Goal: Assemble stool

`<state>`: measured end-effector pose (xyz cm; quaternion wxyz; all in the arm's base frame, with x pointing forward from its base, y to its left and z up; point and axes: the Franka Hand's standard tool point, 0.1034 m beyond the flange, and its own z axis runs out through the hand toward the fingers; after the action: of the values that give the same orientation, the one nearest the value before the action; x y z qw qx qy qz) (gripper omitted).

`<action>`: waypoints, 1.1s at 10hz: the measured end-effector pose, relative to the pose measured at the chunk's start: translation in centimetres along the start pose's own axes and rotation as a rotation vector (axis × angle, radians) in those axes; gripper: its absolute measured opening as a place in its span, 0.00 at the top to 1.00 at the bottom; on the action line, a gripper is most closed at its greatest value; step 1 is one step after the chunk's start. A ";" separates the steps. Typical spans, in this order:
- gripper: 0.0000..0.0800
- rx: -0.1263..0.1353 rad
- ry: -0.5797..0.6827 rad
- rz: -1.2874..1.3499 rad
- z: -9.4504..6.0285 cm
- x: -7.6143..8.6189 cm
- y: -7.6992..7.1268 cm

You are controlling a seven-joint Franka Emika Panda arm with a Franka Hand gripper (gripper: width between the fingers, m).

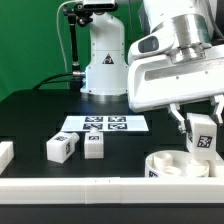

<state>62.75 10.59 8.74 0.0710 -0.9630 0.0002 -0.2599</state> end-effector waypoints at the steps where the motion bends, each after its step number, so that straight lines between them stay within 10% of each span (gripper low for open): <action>1: 0.59 -0.003 0.013 0.000 0.0 0.0 0.0; 6: 0.52 0.002 -0.001 -0.001 -0.2 0.3 0.0; 7: 0.27 0.007 -0.009 -0.003 -0.7 0.7 -0.2; 11: 0.19 0.007 -0.010 -0.003 -1.6 1.5 0.1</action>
Offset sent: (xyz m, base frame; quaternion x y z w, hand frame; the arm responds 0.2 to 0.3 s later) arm 0.0000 0.0000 0.0000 0.0000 0.0000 0.0000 1.0000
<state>63.28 10.24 10.87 0.0739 -0.9640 -0.0024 -0.2554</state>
